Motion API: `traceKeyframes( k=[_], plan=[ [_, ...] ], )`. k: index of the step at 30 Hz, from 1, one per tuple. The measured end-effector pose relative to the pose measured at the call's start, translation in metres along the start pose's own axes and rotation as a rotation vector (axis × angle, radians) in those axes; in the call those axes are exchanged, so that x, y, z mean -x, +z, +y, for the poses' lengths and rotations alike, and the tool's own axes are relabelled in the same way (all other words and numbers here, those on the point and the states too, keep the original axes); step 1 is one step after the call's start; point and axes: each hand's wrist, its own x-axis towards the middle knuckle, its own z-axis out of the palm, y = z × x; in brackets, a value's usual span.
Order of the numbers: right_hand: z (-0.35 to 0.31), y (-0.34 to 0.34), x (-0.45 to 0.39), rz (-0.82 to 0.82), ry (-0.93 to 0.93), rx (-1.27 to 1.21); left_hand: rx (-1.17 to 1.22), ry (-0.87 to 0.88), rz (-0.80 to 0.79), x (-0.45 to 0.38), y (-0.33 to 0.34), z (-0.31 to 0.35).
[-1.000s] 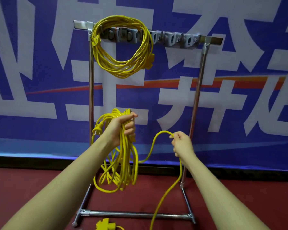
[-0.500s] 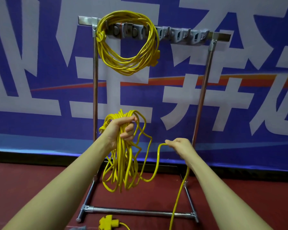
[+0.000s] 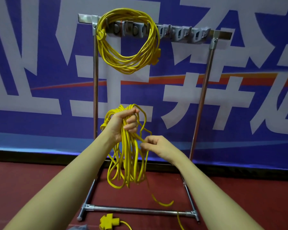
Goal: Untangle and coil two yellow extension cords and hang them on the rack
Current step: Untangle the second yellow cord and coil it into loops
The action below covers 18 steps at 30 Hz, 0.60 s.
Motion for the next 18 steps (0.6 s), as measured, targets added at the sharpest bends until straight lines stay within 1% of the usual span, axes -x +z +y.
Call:
traceKeyframes(
  k=[2, 5, 6, 8, 10, 13, 15, 17, 18],
  plan=[
    [0.004, -0.002, 0.002, 0.037, 0.022, 0.021, -0.033, -0.02, 0.033, 0.0, 0.005, 0.003],
    [0.026, -0.006, 0.014, 0.111, 0.151, 0.114, -0.014, -0.052, 0.031, 0.001, 0.008, 0.009],
    [0.035, -0.007, 0.02, 0.135, 0.209, 0.059, 0.006, -0.052, 0.026, 0.002, 0.007, 0.013],
    [0.05, -0.007, 0.03, 0.184, 0.292, -0.198, 0.026, -0.059, 0.038, 0.002, 0.005, 0.021],
    [0.055, -0.009, 0.032, 0.203, 0.297, -0.393, 0.017, -0.072, 0.05, 0.003, 0.002, 0.023],
    [0.052, -0.01, 0.029, 0.135, 0.251, -0.514, -0.004, -0.093, 0.05, 0.004, 0.0, 0.02],
    [0.052, -0.014, 0.03, 0.102, 0.245, -0.457, -0.005, -0.104, 0.06, 0.005, -0.002, 0.02],
    [0.053, -0.017, 0.031, 0.146, 0.235, -0.264, -0.006, -0.126, 0.068, 0.006, -0.002, 0.022],
    [0.053, -0.018, 0.031, 0.2, 0.221, -0.191, -0.017, -0.146, 0.076, 0.007, -0.002, 0.022]
  ],
)
